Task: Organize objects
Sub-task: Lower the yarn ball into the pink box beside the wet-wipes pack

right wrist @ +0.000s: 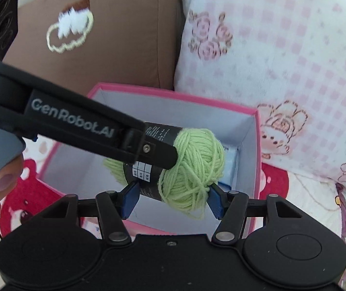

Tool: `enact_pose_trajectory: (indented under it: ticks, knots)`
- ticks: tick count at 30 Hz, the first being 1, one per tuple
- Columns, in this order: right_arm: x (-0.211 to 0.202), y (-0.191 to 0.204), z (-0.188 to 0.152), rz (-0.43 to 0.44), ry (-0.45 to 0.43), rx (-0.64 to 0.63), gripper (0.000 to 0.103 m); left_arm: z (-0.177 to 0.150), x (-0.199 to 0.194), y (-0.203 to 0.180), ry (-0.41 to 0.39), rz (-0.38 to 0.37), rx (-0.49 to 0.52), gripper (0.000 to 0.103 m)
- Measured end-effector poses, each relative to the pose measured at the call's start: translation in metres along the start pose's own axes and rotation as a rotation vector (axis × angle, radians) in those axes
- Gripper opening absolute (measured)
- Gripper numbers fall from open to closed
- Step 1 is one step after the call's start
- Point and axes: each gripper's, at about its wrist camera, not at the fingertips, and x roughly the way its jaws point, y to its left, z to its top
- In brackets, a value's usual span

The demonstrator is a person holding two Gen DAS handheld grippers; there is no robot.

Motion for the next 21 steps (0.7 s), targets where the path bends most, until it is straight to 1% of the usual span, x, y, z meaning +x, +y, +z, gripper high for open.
enact_pose_trajectory:
  ticks: [3, 6, 9, 11, 14, 16, 17, 21]
  knots:
    - [0.017, -0.006, 0.001, -0.001, 0.050, 0.014, 0.064, 0.000, 0.018, 0.013, 0.024, -0.012, -0.053, 0.060]
    - [0.029, -0.009, 0.002, -0.007, 0.078, 0.010, 0.064, -0.001, 0.031, 0.023, 0.037, -0.012, -0.089, 0.060]
    - [0.042, -0.009, 0.002, -0.018, 0.104, 0.008, 0.064, -0.003, 0.042, 0.026, 0.044, 0.016, -0.083, 0.060]
    - [0.049, -0.010, 0.001, -0.029, 0.118, 0.012, 0.064, -0.005, 0.051, 0.025, 0.056, 0.034, -0.052, 0.060]
    - [0.058, -0.006, 0.000, -0.062, 0.122, -0.013, 0.055, -0.009, 0.064, 0.028, 0.083, 0.045, -0.046, 0.060]
    - [0.061, -0.003, -0.001, -0.063, 0.124, -0.029, 0.042, -0.011, 0.068, 0.028, 0.073, 0.042, -0.044, 0.060]
    - [0.062, -0.002, -0.001, -0.055, 0.126, -0.033, 0.041, -0.013, 0.068, 0.027, 0.061, 0.044, -0.040, 0.060]
    - [0.062, 0.003, -0.005, -0.074, 0.116, -0.074, 0.039, -0.015, 0.067, 0.025, 0.038, 0.077, -0.003, 0.060]
